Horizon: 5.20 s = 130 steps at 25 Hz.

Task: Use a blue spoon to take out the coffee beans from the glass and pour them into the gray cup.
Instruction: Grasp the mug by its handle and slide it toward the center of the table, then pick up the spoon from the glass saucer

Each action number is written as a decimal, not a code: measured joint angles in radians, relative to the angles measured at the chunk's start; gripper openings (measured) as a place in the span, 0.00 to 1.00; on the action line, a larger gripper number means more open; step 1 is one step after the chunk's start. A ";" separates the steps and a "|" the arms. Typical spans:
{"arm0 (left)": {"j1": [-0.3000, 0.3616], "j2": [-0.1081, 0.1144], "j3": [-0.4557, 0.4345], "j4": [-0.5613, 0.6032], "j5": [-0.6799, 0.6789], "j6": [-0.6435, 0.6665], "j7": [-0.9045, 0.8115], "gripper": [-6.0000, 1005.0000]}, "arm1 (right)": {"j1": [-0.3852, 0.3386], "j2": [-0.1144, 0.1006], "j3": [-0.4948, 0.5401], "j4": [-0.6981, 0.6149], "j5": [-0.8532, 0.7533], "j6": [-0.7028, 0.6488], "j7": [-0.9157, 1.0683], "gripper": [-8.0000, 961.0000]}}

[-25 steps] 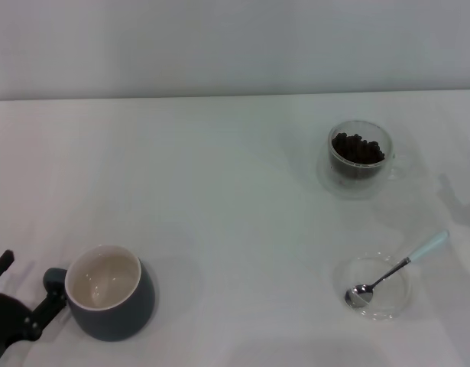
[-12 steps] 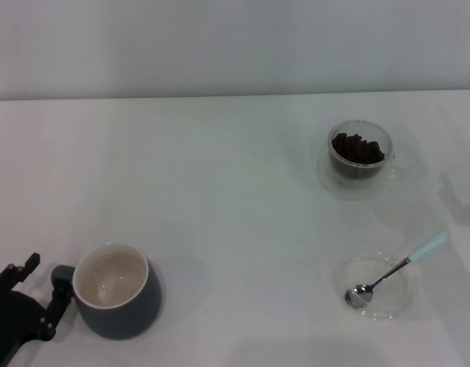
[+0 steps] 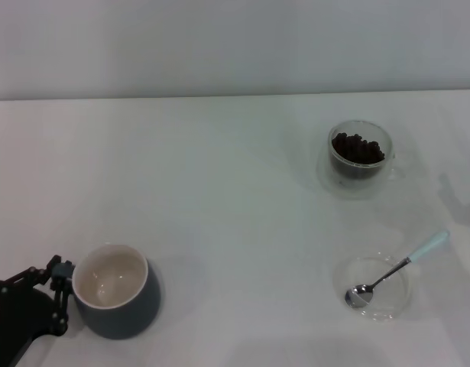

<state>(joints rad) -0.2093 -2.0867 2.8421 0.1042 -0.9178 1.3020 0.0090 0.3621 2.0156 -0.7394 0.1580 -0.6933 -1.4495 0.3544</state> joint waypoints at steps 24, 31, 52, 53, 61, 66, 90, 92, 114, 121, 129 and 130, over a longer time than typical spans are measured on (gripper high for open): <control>-0.090 -0.005 0.001 0.163 0.029 -0.124 0.055 0.09 | 0.001 0.000 -0.009 -0.002 -0.002 0.010 0.000 0.85; -0.117 -0.007 0.000 0.176 0.038 -0.170 0.050 0.09 | 0.002 0.000 -0.010 -0.004 -0.002 0.010 0.000 0.85; -0.131 -0.005 -0.010 0.185 0.028 -0.237 0.048 0.18 | 0.001 0.000 -0.011 -0.005 -0.001 0.003 0.000 0.84; -0.130 -0.005 -0.009 0.184 0.028 -0.237 0.048 0.19 | 0.000 0.000 -0.011 -0.005 -0.001 0.003 0.000 0.84; -0.119 -0.004 -0.010 0.186 0.028 -0.227 0.051 0.35 | 0.000 0.000 -0.008 -0.005 -0.001 0.002 0.000 0.84; -0.109 -0.002 -0.010 0.187 0.028 -0.222 0.050 0.49 | 0.001 0.000 -0.003 -0.005 -0.001 0.001 0.000 0.84; 0.099 0.002 -0.010 0.175 -0.055 -0.011 0.017 0.72 | -0.113 -0.117 -0.483 -0.226 -0.003 0.173 0.988 0.83; 0.108 0.003 -0.010 0.173 -0.099 0.018 -0.028 0.72 | -0.115 -0.133 -0.565 -0.223 -0.003 0.171 1.066 0.83; 0.105 0.005 -0.010 0.129 -0.333 0.121 -0.112 0.71 | -0.122 -0.078 -0.681 -0.215 -0.022 0.196 1.118 0.78; 0.106 0.004 -0.010 0.129 -0.334 0.122 -0.112 0.71 | -0.134 -0.071 -0.643 -0.218 -0.015 0.178 1.123 0.48; 0.105 0.004 -0.007 0.128 -0.333 0.122 -0.112 0.71 | -0.135 -0.071 -0.640 -0.221 -0.014 0.151 1.124 0.26; 0.105 0.004 -0.007 0.128 -0.333 0.122 -0.112 0.71 | -0.136 -0.070 -0.640 -0.221 -0.014 0.149 1.124 0.24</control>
<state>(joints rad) -0.1042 -2.0831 2.8348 0.2321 -1.2507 1.4236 -0.1028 0.2264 1.9451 -1.3794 -0.0628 -0.7073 -1.3009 1.4782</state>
